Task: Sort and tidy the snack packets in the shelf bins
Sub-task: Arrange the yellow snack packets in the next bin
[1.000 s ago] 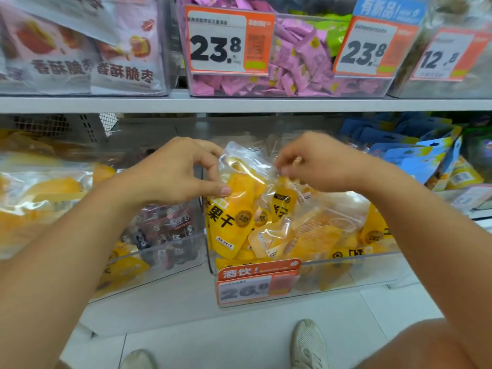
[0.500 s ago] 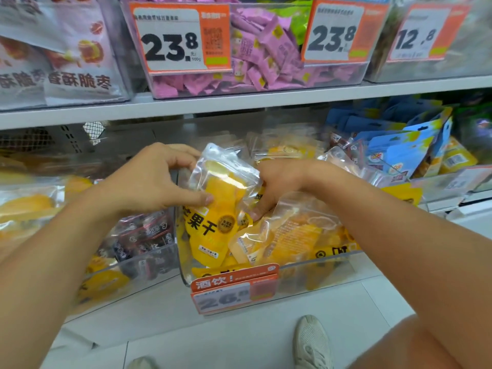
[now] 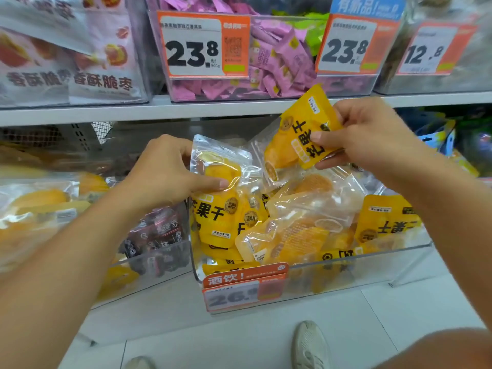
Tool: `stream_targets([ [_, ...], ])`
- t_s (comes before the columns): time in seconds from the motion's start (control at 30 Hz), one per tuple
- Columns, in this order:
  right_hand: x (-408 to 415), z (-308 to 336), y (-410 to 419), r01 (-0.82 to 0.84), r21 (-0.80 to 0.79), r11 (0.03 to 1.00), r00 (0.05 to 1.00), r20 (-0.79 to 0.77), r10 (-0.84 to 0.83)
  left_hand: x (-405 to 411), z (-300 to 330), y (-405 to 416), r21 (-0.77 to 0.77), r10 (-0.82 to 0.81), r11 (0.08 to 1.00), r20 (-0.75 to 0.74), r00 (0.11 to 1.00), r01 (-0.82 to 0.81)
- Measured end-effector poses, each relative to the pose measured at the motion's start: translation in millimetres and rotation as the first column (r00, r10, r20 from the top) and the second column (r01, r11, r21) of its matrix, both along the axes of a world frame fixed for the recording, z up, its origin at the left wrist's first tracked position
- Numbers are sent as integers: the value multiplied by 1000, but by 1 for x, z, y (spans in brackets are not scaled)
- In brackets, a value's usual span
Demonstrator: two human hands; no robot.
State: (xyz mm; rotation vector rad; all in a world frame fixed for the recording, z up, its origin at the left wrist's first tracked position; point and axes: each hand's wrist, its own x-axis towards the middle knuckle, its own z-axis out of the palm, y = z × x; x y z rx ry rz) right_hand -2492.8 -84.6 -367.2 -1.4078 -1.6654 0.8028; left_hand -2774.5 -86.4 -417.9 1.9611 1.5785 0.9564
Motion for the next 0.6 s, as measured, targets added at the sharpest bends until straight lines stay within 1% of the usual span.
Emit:
stream_targets([
  [0.07, 1, 7, -7, -17, 3, 1000, 991, -135, 17, 0, -2, 2, -7, 18, 1000, 11, 1000, -18],
  [0.13, -4, 7, -14, -62, -56, 997, 957, -287, 43, 0, -5, 4, -1, 46, 999, 27, 999, -46],
  [0.17, -7, 5, -17, -84, -106, 991, 924, -381, 38, 0, -6, 5, 10, 60, 998, 30, 998, -61],
  [0.23, -16, 4, -19, -96, -171, 981, 821, -571, -19, 2, -9, 7, 21, 54, 998, 23, 998, -55],
  [0.27, -21, 3, -19, -84, -179, 980, 777, -627, -48, 3, -11, 7, 22, 40, 999, 8, 999, -40],
  [0.3, -25, 1, -20, -69, -180, 981, 760, -647, -65, 3, -12, 7, 31, 26, 999, -13, 1000, -26],
  [0.33, -31, -2, -21, -68, -182, 981, 776, -627, -63, 4, -13, 7, 42, 17, 999, -33, 999, -16],
  [0.37, -37, -7, -23, -70, -195, 978, 816, -575, -57, 4, -13, 6, 42, 18, 999, -47, 999, -16],
  [0.43, -47, -18, -25, -51, -234, 971, 908, -415, -53, -1, -15, 5, 26, 16, 1000, -43, 999, -15],
  [0.47, -49, -22, -26, -31, -242, 970, 937, -345, -56, -4, -16, 5, 11, 9, 1000, -32, 999, -9],
  [0.53, -49, -24, -25, 19, -210, 978, 971, -230, -68, -10, -16, 3, 1, -27, 1000, -18, 999, 27],
  [0.6, -46, -23, -22, -1, -173, 985, 993, -116, -19, -13, -17, 2, 8, -58, 998, -32, 998, 58],
])
